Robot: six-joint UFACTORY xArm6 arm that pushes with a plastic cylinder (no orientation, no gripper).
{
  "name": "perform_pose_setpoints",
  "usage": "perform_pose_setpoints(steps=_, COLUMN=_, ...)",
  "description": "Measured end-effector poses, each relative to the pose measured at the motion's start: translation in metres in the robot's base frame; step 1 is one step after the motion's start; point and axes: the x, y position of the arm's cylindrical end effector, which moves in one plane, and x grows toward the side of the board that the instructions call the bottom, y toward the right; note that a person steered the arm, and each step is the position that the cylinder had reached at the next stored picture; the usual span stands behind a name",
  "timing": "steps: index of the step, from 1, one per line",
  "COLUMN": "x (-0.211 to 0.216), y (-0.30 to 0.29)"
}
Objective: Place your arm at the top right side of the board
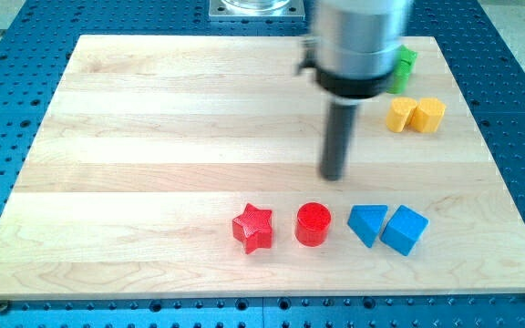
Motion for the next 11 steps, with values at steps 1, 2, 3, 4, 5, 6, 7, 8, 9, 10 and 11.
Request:
perform_pose_setpoints(steps=1, x=-0.032, y=0.098)
perform_pose_setpoints(steps=2, x=-0.043, y=0.173)
perform_pose_setpoints(steps=3, x=-0.141, y=0.209)
perform_pose_setpoints(steps=4, x=-0.213, y=0.209)
perform_pose_setpoints(steps=5, x=-0.260, y=0.209)
perform_pose_setpoints(steps=6, x=-0.276, y=0.208)
perform_pose_setpoints(steps=7, x=-0.278, y=0.205)
perform_pose_setpoints(steps=8, x=-0.277, y=0.203)
perform_pose_setpoints(steps=9, x=-0.261, y=0.167)
perform_pose_setpoints(steps=10, x=-0.225, y=0.132)
perform_pose_setpoints(steps=11, x=-0.180, y=0.106)
